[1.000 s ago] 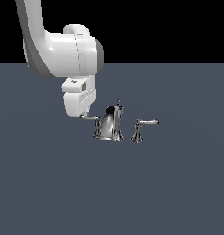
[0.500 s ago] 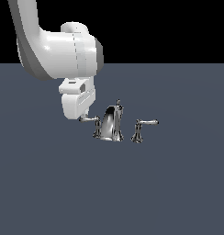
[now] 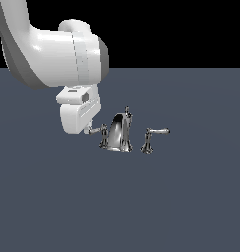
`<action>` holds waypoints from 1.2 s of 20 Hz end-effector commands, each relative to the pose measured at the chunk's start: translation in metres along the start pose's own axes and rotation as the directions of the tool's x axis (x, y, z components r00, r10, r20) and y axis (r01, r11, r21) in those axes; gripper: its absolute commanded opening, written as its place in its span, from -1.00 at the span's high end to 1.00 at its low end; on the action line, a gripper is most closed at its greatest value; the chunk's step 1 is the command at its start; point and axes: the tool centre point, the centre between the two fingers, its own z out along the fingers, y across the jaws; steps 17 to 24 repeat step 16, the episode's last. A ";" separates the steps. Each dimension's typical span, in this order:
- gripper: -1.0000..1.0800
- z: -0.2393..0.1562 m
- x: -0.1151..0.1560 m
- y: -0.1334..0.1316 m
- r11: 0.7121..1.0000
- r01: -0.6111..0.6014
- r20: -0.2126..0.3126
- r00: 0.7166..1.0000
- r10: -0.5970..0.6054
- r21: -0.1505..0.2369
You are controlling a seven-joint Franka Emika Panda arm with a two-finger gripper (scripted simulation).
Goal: Turn on the faucet by rotating a designated handle.
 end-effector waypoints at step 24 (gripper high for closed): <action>1.00 -0.001 0.049 0.028 1.000 -0.027 -0.004 1.000 0.027 -0.005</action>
